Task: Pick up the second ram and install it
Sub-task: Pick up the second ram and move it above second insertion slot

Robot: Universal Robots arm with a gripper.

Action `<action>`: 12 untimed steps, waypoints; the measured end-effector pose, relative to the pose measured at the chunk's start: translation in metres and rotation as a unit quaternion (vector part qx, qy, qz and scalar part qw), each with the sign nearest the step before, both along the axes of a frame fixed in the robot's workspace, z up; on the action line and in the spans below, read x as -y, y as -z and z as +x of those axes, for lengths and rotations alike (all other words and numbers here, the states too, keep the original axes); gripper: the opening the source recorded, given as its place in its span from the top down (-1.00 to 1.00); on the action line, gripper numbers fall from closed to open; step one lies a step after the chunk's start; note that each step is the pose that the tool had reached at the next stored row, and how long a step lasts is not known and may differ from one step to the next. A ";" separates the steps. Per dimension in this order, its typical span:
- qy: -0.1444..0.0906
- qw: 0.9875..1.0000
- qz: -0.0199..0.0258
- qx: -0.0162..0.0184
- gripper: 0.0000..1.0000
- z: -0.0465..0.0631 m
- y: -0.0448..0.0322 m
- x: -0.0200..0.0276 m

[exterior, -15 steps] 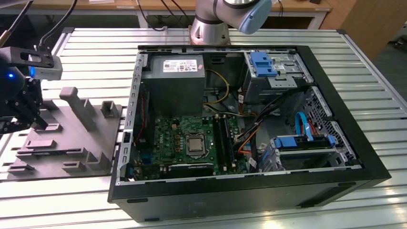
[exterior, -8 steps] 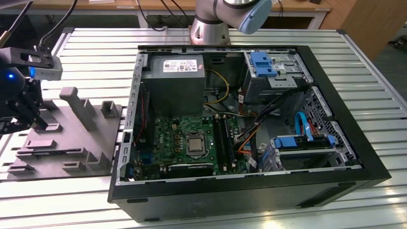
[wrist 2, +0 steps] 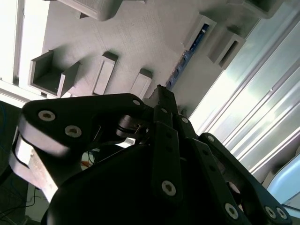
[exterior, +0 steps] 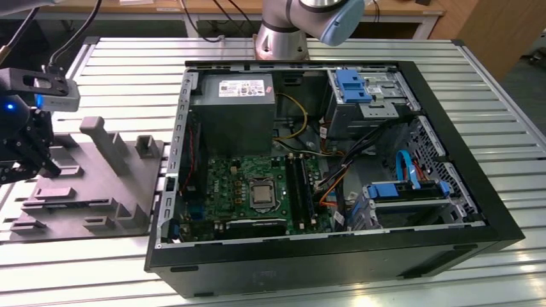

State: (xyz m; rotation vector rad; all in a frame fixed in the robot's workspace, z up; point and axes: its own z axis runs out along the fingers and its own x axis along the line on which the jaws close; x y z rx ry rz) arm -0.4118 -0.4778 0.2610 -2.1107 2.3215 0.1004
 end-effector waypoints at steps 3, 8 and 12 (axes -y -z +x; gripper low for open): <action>0.000 1.000 0.000 0.000 0.80 -0.002 0.0030 0.0014; 0.000 1.000 0.000 0.000 0.80 -0.004 0.0087 0.0053; 0.000 1.000 0.000 0.000 0.80 -0.004 0.0132 0.0073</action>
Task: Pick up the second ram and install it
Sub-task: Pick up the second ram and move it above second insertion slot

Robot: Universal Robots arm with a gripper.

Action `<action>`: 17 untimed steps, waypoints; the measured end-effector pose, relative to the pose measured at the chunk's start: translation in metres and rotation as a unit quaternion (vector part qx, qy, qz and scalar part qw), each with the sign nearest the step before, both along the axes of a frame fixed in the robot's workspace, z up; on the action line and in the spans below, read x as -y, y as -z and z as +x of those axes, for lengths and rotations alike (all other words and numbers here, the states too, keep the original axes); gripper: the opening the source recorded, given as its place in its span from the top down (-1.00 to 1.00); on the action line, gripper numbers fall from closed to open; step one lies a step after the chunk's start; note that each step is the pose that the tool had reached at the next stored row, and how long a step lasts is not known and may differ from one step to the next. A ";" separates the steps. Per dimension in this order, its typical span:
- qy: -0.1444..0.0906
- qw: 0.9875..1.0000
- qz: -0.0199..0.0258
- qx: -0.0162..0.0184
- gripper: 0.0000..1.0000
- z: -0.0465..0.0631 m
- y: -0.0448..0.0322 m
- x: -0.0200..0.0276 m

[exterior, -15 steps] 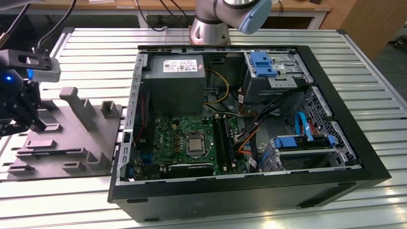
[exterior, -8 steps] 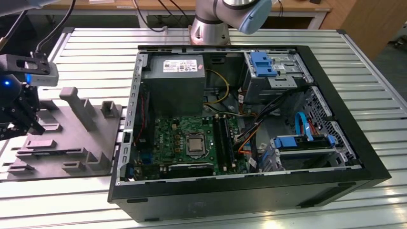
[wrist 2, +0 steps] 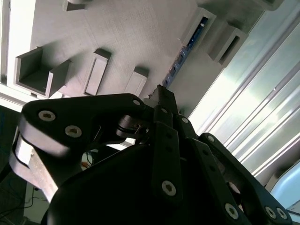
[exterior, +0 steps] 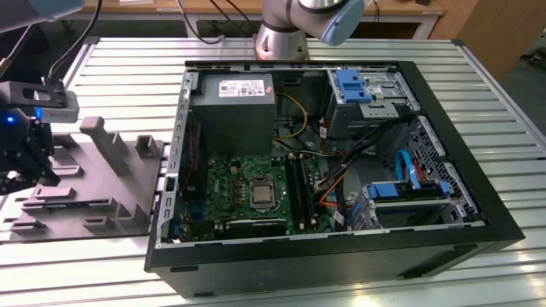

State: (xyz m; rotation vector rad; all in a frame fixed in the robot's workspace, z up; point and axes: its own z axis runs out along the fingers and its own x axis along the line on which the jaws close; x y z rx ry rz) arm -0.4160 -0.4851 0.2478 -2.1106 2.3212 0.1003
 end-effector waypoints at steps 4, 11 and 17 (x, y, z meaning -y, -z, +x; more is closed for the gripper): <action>0.000 1.000 0.000 0.000 0.80 0.000 0.0035 0.0013; -0.001 1.000 0.000 0.000 0.80 -0.001 0.0081 0.0037; -0.003 1.000 0.000 0.000 0.80 -0.002 0.0136 0.0061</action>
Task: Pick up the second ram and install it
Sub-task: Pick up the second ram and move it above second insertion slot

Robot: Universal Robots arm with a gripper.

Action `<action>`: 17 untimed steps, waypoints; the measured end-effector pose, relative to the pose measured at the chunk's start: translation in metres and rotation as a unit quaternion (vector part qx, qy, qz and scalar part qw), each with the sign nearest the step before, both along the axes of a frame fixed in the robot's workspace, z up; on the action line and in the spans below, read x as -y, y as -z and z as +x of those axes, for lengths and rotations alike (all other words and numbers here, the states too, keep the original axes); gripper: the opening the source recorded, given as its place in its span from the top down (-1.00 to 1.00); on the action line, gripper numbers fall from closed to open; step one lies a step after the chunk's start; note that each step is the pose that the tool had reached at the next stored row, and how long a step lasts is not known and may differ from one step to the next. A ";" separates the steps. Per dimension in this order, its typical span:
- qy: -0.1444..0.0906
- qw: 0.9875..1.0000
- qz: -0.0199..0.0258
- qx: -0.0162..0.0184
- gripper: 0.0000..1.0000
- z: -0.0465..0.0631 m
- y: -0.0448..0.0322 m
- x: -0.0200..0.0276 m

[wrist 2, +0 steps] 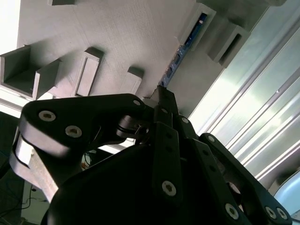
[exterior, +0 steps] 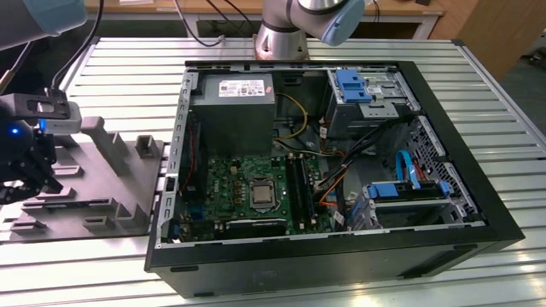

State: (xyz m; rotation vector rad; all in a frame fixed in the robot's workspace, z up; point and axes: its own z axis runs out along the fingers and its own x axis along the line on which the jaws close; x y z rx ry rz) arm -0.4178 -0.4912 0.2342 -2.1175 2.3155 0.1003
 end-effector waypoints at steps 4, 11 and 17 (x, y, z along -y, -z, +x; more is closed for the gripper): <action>-0.002 1.000 0.000 0.000 0.80 -0.001 0.0029 0.0022; -0.009 1.000 0.000 0.000 0.80 -0.001 0.0087 0.0052; -0.013 1.000 0.000 0.000 0.80 -0.002 0.0150 0.0061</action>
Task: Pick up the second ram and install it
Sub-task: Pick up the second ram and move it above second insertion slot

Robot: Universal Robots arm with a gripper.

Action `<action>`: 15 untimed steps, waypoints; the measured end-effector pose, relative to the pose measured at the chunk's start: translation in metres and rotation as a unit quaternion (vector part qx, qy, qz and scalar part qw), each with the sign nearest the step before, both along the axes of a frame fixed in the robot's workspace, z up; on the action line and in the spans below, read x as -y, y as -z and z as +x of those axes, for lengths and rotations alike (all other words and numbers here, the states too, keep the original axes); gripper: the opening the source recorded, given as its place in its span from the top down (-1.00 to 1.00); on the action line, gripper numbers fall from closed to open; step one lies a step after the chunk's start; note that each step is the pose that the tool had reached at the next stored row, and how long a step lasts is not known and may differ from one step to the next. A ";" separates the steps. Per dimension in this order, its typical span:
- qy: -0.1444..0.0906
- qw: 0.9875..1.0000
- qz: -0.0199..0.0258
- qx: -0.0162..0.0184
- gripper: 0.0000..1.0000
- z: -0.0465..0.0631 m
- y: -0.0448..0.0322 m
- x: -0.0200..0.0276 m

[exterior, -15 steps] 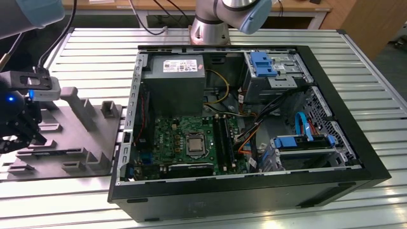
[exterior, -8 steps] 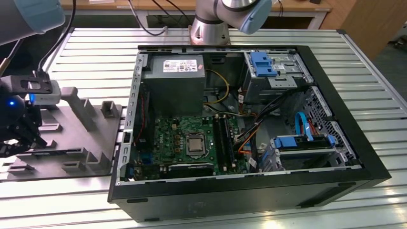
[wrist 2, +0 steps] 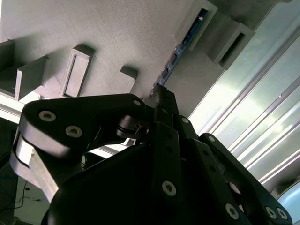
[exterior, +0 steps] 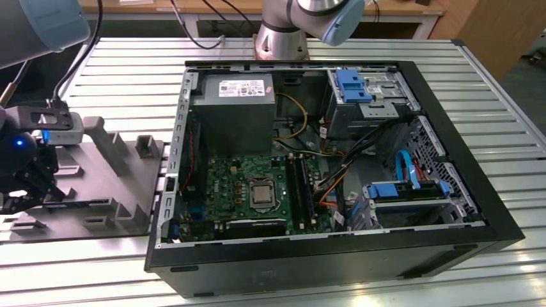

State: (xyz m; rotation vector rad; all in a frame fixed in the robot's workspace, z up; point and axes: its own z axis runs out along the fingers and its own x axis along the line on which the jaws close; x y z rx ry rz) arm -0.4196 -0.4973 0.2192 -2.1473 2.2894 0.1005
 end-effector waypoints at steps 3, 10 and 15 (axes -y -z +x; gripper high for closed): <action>-0.003 1.000 0.000 0.000 0.80 -0.001 0.0025 0.0001; -0.012 1.000 0.000 0.000 0.80 -0.003 0.0054 0.0001; -0.012 1.000 0.000 0.000 0.80 -0.003 0.0054 0.0000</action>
